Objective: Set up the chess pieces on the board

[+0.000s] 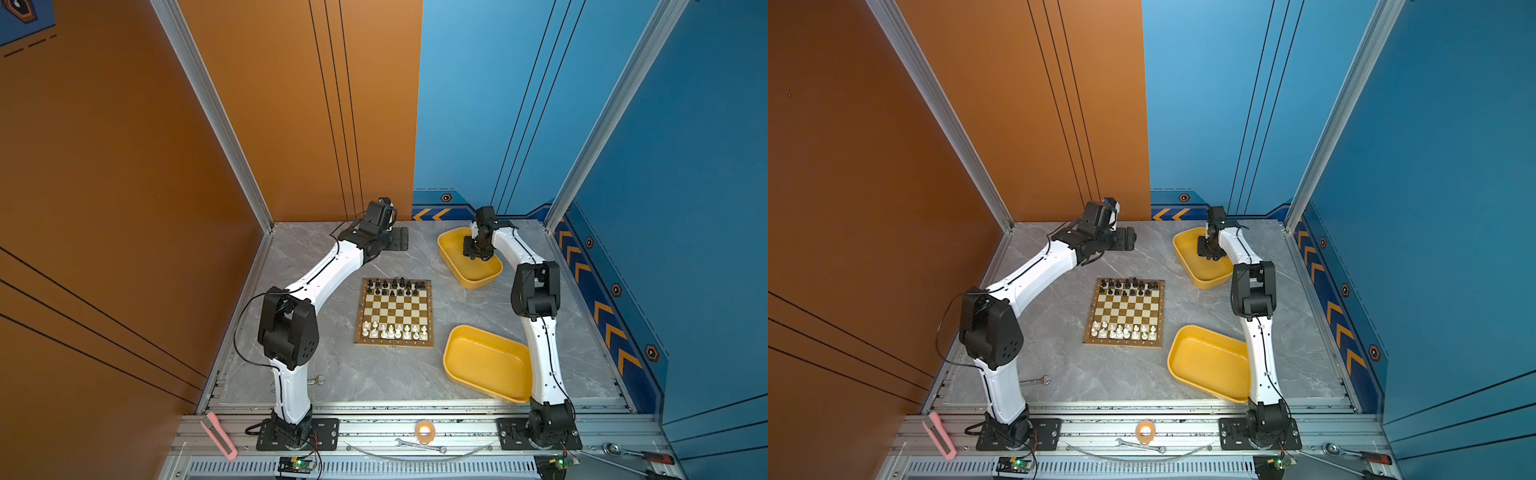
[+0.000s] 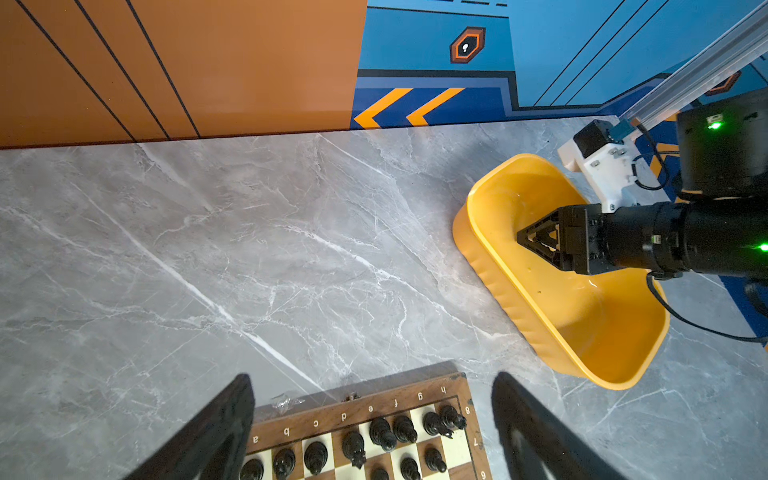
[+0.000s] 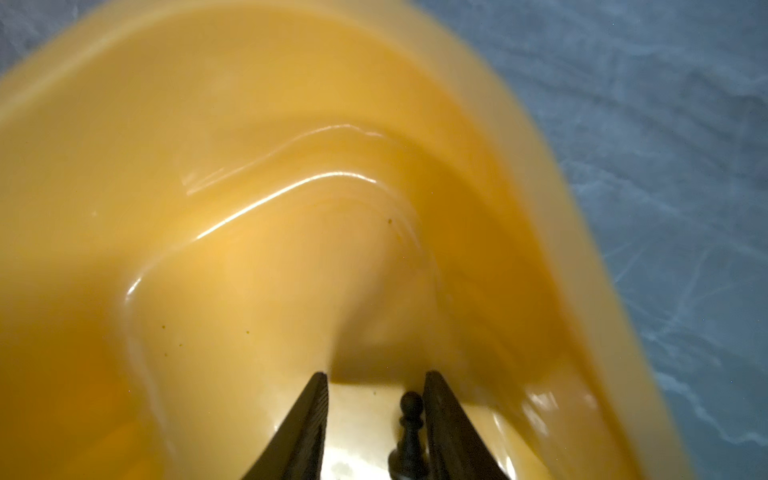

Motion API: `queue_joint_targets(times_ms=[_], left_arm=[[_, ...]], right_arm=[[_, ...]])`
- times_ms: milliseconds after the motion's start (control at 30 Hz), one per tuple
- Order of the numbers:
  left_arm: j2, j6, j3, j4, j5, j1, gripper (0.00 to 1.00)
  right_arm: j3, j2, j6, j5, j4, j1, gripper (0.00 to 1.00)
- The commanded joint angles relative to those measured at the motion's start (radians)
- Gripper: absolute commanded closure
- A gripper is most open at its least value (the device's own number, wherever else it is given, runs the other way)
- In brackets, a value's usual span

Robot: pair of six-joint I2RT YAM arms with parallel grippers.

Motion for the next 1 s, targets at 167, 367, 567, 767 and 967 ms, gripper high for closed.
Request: queue_joint_targets(times_ms=[167, 367, 567, 767, 967], left_arm=[[-0.013, 0.012, -0.044, 0.026, 0.030, 0.019, 0.10], [-0.013, 0.008, -0.048, 0.028, 0.031, 0.019, 0.10], [-0.012, 0.006, -0.049, 0.031, 0.032, 0.019, 0.10], [-0.013, 0.001, -0.051, 0.031, 0.032, 0.020, 0.10], [-0.007, -0.005, -0.047, 0.027, 0.029, 0.021, 0.10]], right_arm=[[-0.019, -0.045, -0.019, 0.041, -0.089, 0.011, 0.60], [-0.028, -0.050, -0.015, 0.079, -0.104, 0.012, 0.64], [-0.009, -0.027, -0.001, 0.077, -0.122, 0.006, 0.73], [0.078, 0.031, 0.057, 0.032, -0.165, -0.019, 0.73], [0.100, 0.055, 0.091, 0.000, -0.182, -0.037, 0.72]])
